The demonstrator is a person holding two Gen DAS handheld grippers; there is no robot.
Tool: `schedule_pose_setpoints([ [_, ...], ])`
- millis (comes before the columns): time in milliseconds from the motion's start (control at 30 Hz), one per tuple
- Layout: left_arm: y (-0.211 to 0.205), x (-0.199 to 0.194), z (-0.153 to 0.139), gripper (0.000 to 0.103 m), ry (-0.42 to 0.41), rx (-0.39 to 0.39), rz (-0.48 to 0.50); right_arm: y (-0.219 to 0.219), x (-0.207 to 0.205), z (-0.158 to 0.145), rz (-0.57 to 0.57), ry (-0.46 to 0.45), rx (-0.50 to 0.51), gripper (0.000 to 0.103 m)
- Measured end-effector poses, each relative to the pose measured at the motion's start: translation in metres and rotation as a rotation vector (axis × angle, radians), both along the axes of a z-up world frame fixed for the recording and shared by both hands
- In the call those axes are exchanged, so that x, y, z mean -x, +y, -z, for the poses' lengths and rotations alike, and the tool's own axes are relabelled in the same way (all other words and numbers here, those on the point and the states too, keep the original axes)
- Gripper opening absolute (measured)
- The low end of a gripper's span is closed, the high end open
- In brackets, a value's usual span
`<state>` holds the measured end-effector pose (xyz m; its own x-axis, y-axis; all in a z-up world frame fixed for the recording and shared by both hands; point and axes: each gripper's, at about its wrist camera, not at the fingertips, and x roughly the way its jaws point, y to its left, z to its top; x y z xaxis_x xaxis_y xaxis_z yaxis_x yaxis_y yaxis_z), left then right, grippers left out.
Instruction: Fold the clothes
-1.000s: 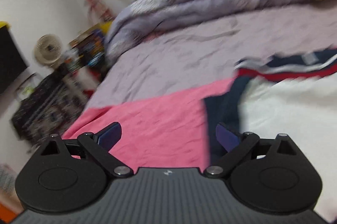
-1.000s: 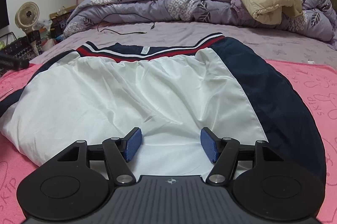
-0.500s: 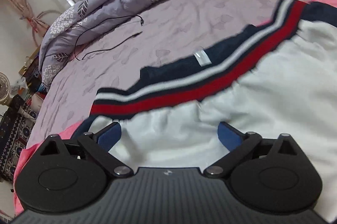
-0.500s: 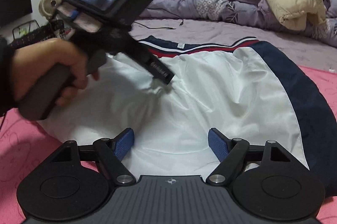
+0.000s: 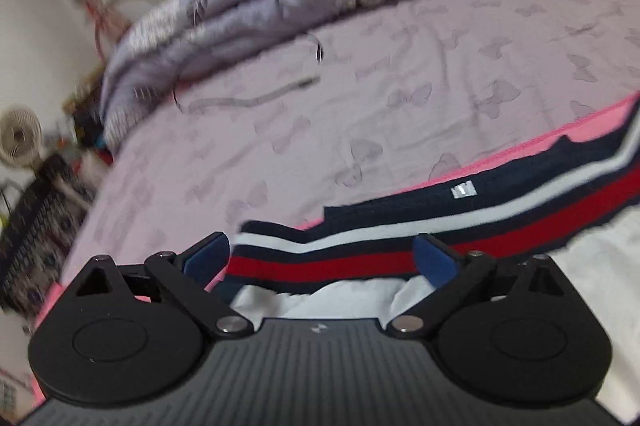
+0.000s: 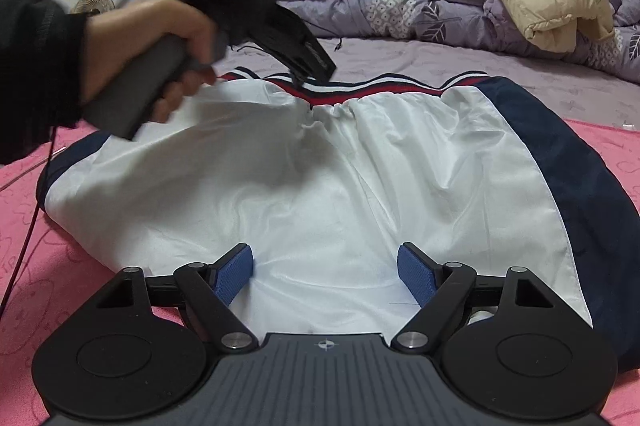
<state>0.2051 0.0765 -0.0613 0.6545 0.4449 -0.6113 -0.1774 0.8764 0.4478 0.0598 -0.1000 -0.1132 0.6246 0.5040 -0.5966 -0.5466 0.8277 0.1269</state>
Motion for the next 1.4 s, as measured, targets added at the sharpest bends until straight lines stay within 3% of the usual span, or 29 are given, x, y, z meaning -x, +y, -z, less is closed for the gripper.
schedule_pose_setpoints([
  [100, -0.006, 0.050, -0.012, 0.101, -0.034, 0.001, 0.100, 0.001, 0.000, 0.000, 0.002, 0.002, 0.000, 0.081],
  [233, 0.015, 0.099, 0.015, 0.102, 0.034, -0.119, 0.052, 0.002, 0.000, -0.001, 0.004, 0.006, -0.002, 0.082],
  [300, 0.048, 0.121, 0.028, 0.103, 0.029, -0.063, -0.010, 0.002, -0.001, -0.001, 0.003, 0.010, -0.004, 0.083],
  [367, 0.076, 0.140, 0.025, 0.103, 0.001, 0.084, -0.047, 0.002, -0.003, -0.001, 0.000, 0.014, -0.003, 0.084],
  [400, 0.078, 0.145, 0.022, 0.103, 0.005, 0.091, -0.054, 0.002, -0.004, -0.001, -0.002, 0.016, -0.002, 0.085],
  [533, 0.068, 0.167, 0.005, 0.102, -0.006, -0.016, -0.050, 0.002, -0.008, -0.007, -0.002, 0.045, 0.017, 0.085],
  [667, 0.070, 0.192, 0.002, 0.103, -0.004, -0.084, -0.040, -0.012, 0.003, -0.033, 0.083, 0.075, 0.089, 0.085],
  [767, 0.094, 0.194, 0.018, 0.103, 0.058, -0.041, -0.124, -0.031, 0.009, -0.045, 0.134, 0.074, 0.121, 0.088],
  [900, 0.115, 0.200, 0.010, 0.103, 0.044, 0.092, -0.228, -0.063, 0.001, -0.032, 0.214, 0.121, 0.216, 0.092],
  [1000, 0.112, 0.215, -0.001, 0.103, 0.008, 0.075, -0.225, -0.091, 0.012, -0.039, 0.243, 0.107, 0.162, 0.091],
  [1167, 0.106, 0.244, -0.016, 0.102, -0.027, 0.088, -0.211, -0.109, 0.028, -0.042, 0.215, 0.122, 0.208, 0.092],
  [1267, 0.100, 0.258, -0.028, 0.103, -0.052, 0.159, -0.170, -0.121, 0.032, -0.045, 0.193, 0.169, 0.112, 0.091],
  [1400, 0.098, 0.259, -0.032, 0.103, -0.071, 0.219, -0.174, -0.147, 0.023, -0.044, 0.275, 0.215, -0.048, 0.092],
])
